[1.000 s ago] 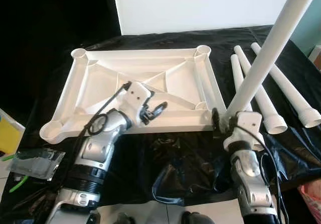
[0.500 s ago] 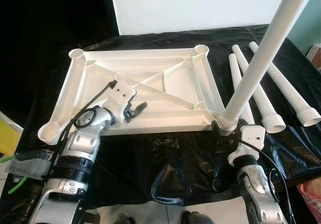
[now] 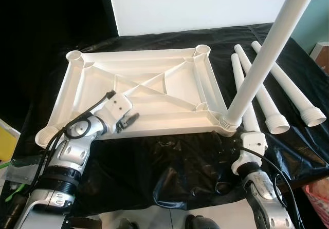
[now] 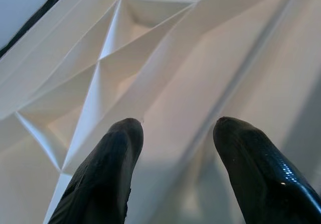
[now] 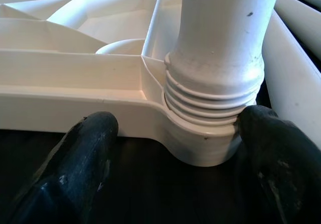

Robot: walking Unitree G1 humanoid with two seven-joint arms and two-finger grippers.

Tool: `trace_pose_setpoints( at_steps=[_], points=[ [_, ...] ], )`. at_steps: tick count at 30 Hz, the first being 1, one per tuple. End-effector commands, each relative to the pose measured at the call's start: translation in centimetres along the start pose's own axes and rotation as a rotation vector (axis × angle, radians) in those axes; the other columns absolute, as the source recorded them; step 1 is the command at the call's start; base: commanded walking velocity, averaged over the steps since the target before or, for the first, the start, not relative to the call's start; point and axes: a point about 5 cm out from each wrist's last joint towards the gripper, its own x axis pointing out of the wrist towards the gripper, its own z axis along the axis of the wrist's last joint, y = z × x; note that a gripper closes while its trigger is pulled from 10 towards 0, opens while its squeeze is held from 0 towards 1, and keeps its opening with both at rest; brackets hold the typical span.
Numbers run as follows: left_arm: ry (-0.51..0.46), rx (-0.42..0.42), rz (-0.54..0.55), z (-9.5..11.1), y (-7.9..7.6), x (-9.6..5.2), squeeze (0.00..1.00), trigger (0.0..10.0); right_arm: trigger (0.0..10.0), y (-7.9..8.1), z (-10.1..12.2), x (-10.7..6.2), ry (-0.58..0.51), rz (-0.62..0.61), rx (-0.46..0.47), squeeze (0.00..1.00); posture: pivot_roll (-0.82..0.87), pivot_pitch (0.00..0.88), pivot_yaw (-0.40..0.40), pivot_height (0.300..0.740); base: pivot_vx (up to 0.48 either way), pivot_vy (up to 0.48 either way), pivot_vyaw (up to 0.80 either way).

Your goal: Building children table

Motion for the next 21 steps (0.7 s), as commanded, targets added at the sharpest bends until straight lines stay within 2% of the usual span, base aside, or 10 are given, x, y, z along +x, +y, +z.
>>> trace_pose_setpoints(
  at_steps=[1,4,7,11,16,21],
  points=[
    [0.025,0.021,-0.137,-0.5,-1.1,-0.6,0.0,10.0,10.0,0.7,-1.5,0.5,0.085,0.05,0.01,0.0,-0.06,0.14,0.057,0.74,0.0,0.0,0.0],
    [0.059,0.021,-0.157,-0.9,-1.2,-0.8,0.0,10.0,10.0,0.7,-1.5,0.9,0.091,0.057,0.012,0.0,-0.06,0.14,0.061,0.74,0.0,0.0,0.0],
    [0.101,0.046,-0.24,-1.5,-2.0,-1.4,0.0,10.0,10.0,0.9,-1.4,2.1,0.095,0.065,0.015,0.0,-0.05,0.14,0.066,0.74,0.0,0.0,0.0],
    [0.106,0.055,-0.273,-1.6,-2.5,-1.6,0.0,10.0,10.0,1.1,-1.1,2.9,0.092,0.075,0.019,0.0,-0.05,0.138,0.067,0.74,0.0,0.0,0.0],
    [0.104,0.014,-0.332,-1.5,-3.8,-1.5,0.0,10.0,10.0,1.5,-0.7,4.3,0.079,0.109,0.016,0.0,-0.05,0.13,0.061,0.74,0.0,0.0,0.0],
    [0.084,-0.02,-0.37,-1.1,-4.8,-1.3,0.0,10.0,10.0,1.1,-0.7,5.3,0.077,0.097,0.015,0.0,-0.05,0.122,0.059,0.74,0.0,0.0,0.0]
  ],
)
